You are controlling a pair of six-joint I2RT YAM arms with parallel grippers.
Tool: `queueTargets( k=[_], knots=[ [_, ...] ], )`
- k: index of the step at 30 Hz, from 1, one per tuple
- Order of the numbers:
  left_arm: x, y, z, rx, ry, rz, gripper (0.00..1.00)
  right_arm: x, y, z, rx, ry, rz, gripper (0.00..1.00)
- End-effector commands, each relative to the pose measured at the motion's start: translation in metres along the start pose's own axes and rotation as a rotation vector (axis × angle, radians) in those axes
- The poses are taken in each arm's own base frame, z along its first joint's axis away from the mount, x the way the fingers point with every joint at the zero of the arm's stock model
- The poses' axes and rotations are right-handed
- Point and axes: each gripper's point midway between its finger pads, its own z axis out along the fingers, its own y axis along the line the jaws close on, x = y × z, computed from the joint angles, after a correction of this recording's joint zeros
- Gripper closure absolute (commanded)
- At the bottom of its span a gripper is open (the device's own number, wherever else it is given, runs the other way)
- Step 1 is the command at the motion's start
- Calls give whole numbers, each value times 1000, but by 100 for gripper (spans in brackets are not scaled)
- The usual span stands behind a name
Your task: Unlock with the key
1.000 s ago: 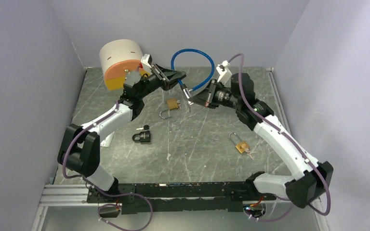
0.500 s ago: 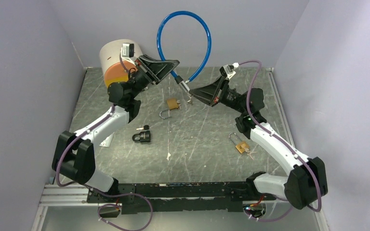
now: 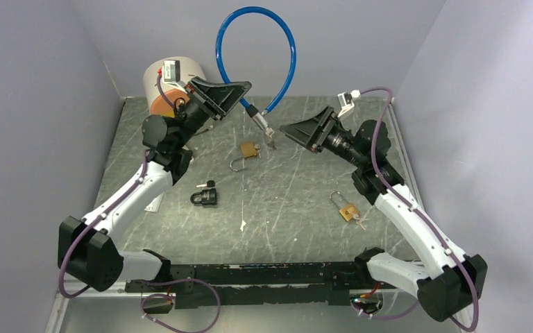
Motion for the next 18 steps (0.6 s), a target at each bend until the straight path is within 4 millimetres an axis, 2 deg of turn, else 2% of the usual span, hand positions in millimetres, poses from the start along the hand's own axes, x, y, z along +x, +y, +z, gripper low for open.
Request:
queueTargets(
  k=[1, 3, 4, 8, 16, 18],
  knots=[
    [-12, 17, -2, -164, -45, 37, 98, -11, -21, -12, 242, -59, -365, 27],
    [-11, 25, -3, -223, -28, 35, 98, -12, -18, -10, 301, -70, -472, 27],
    [-12, 29, -4, -250, -26, 36, 98, -19, -12, -9, 338, -96, -537, 27],
    [-10, 43, -9, -353, -2, 37, 97, -19, -8, 7, 430, -72, -633, 29],
    [-12, 53, -19, -457, -5, 37, 98, 4, -22, 28, 572, 43, -801, 38],
    [-11, 56, -22, -492, 1, 26, 98, 9, -19, 31, 575, 73, -858, 39]
  ],
)
